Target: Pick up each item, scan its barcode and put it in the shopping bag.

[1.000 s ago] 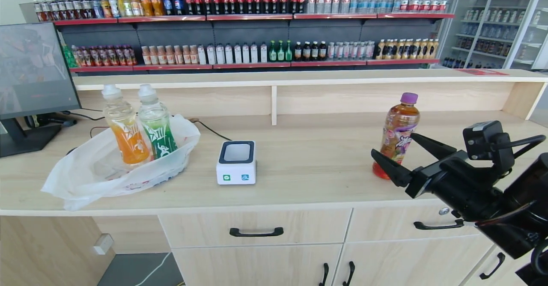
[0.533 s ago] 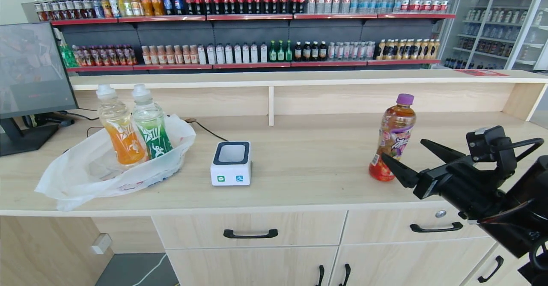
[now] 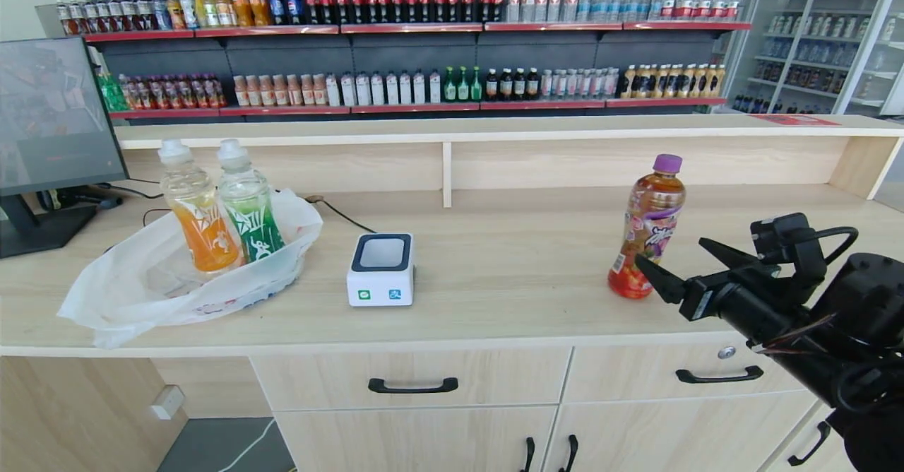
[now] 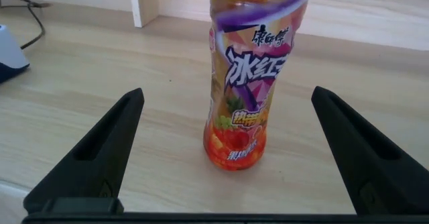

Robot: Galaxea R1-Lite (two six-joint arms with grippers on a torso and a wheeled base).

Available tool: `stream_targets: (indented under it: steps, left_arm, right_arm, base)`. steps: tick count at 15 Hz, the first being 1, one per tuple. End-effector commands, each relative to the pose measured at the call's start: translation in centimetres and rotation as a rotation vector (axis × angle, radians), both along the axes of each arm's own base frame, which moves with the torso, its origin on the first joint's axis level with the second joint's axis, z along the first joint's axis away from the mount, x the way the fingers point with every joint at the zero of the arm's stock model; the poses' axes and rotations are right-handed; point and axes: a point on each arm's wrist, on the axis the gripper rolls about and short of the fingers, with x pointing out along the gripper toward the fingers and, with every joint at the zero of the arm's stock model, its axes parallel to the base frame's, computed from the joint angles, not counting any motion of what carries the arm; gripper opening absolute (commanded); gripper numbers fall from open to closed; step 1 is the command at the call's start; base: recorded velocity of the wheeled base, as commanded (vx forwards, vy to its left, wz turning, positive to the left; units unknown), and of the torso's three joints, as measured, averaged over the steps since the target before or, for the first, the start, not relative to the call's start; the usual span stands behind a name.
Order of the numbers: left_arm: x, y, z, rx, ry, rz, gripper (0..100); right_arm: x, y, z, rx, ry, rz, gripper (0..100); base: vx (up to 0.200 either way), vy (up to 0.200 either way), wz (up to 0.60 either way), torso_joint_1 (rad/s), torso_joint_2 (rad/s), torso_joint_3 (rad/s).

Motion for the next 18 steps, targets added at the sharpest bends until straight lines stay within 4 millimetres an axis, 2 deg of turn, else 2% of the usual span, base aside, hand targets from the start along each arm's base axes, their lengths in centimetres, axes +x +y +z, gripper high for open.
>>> stream_targets:
  steps: [1, 10, 18]
  left_arm:
    - [0.0, 0.0, 0.0, 0.000, 0.000, 0.001, 100]
    - [0.0, 0.0, 0.0, 0.000, 0.000, 0.000, 100]
    - [0.0, 0.0, 0.0, 0.000, 0.000, 0.000, 100]
  right_arm:
    - [1.6, -0.2, -1.0, -0.002, 0.022, -0.013, 100]
    - [5.5, 0.4, -3.0, 0.000, 0.029, -0.012, 100]
    - [7.3, 0.6, -2.8, 0.005, -0.016, -0.011, 100]
  base:
    - [0.000, 0.000, 0.00, 0.000, 0.00, 0.000]
    - [0.000, 0.000, 0.00, 0.000, 0.00, 0.000]
    - [0.000, 0.000, 0.00, 0.000, 0.00, 0.000]
